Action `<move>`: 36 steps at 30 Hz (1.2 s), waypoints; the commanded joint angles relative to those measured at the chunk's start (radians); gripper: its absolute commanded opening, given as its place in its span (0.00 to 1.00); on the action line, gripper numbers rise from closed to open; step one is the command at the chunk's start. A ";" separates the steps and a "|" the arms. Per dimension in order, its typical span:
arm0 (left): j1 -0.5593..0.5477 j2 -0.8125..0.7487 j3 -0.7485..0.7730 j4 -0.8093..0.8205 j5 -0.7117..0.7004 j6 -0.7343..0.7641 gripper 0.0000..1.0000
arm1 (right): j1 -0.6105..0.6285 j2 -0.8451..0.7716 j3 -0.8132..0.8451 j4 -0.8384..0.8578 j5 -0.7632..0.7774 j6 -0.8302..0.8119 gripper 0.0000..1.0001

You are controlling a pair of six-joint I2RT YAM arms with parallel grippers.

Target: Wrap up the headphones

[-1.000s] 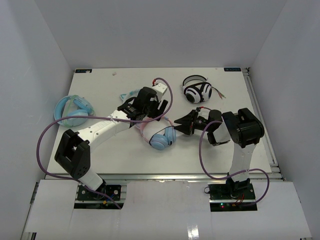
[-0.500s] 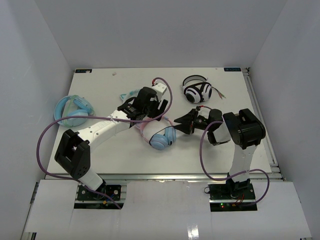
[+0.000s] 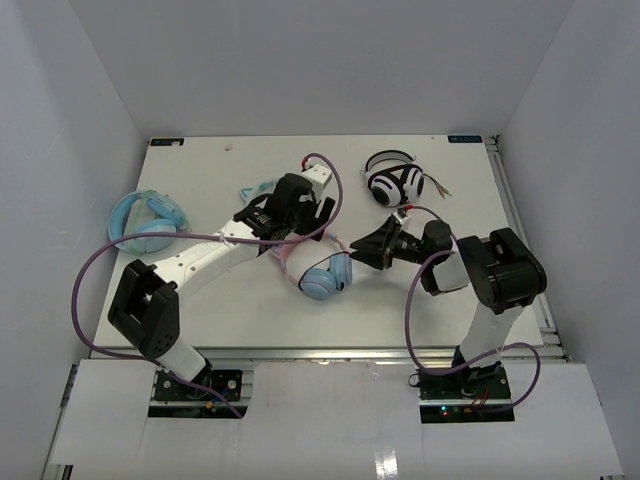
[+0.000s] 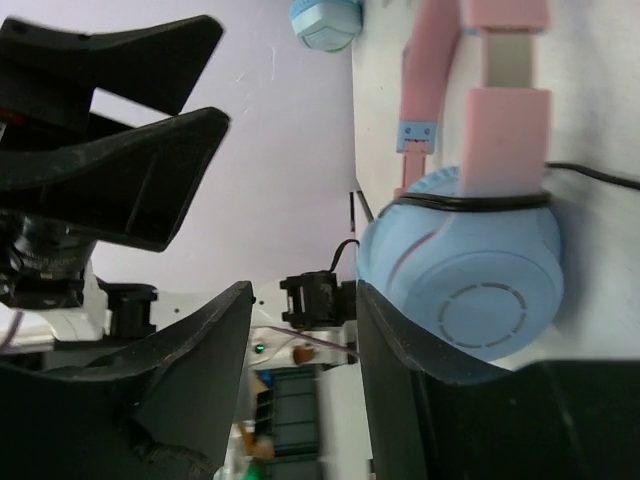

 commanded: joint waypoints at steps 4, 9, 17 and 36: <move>0.004 -0.191 0.096 -0.024 0.136 -0.157 0.98 | 0.100 -0.449 0.220 -0.863 0.352 -0.760 0.54; 0.004 -0.307 0.026 -0.031 0.242 -0.284 0.98 | 0.177 -0.654 0.308 -1.223 0.588 -0.919 0.58; 0.002 -0.640 -0.350 0.156 0.240 -0.390 0.98 | 0.346 -0.858 0.328 -1.606 0.949 -1.099 0.96; -0.003 -0.895 -0.783 0.442 0.221 -0.396 0.98 | 0.466 -1.085 0.160 -1.576 1.172 -1.117 0.90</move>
